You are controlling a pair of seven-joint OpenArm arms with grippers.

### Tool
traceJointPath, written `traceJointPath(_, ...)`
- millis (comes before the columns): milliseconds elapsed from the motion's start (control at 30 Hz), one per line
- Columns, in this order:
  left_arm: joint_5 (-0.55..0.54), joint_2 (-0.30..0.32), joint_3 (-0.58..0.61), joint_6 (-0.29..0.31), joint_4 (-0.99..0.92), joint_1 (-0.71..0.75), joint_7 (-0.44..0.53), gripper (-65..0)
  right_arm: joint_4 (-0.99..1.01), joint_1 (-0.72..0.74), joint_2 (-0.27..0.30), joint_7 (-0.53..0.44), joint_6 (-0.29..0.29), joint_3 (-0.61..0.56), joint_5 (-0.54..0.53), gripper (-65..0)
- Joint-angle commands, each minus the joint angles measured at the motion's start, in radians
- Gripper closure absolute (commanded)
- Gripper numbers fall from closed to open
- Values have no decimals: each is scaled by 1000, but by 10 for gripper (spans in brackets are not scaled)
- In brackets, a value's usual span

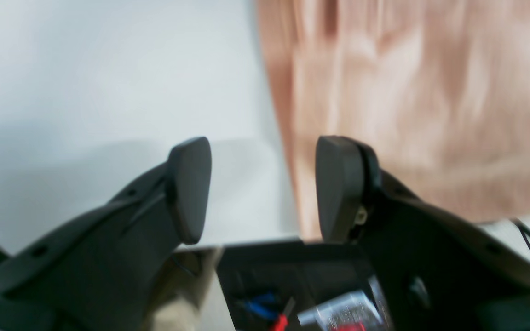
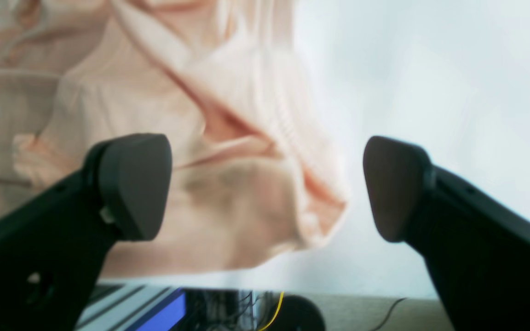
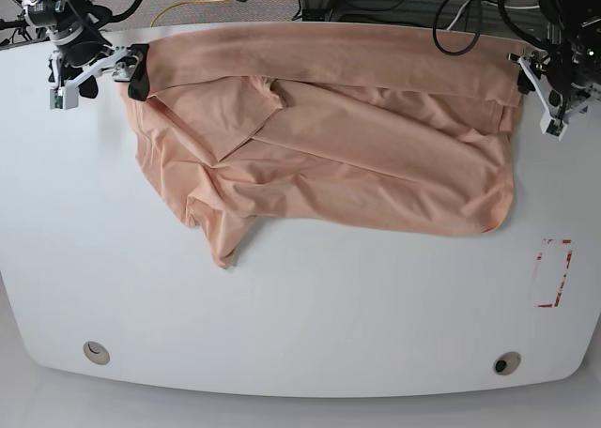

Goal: Fold the T-shirt properly
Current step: 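Pull the grasped edge toward the robot base and release it, then move both grippers to the shirt corners and grasp them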

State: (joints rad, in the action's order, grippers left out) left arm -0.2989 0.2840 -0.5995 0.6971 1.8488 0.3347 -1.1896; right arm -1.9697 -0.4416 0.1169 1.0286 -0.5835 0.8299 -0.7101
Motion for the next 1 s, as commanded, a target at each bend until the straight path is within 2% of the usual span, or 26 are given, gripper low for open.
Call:
traceJointPath(0,-3,14,-6,1,35,-10,-2,-339,-13,33,27,-3,0,1,-16,-634)
traceJointPath(267,4,16,-6,1,38,-87,-2,-339,181,269,122,65,1,-44,-15,-628)
traceJointPath(467,5,16,-6,1,35,-141,-2,-339,444,442,194,52,-2,-111,-15,-563)
traceJointPath(700,5,14,-6,1,35,-144,-2,-339,674,574,266,-34,-3,-234,-15,-561)
traceJointPath(967,7,16,-7,1,33,-144,-2,-339,907,691,315,-147,-5,-373,-15,-561)
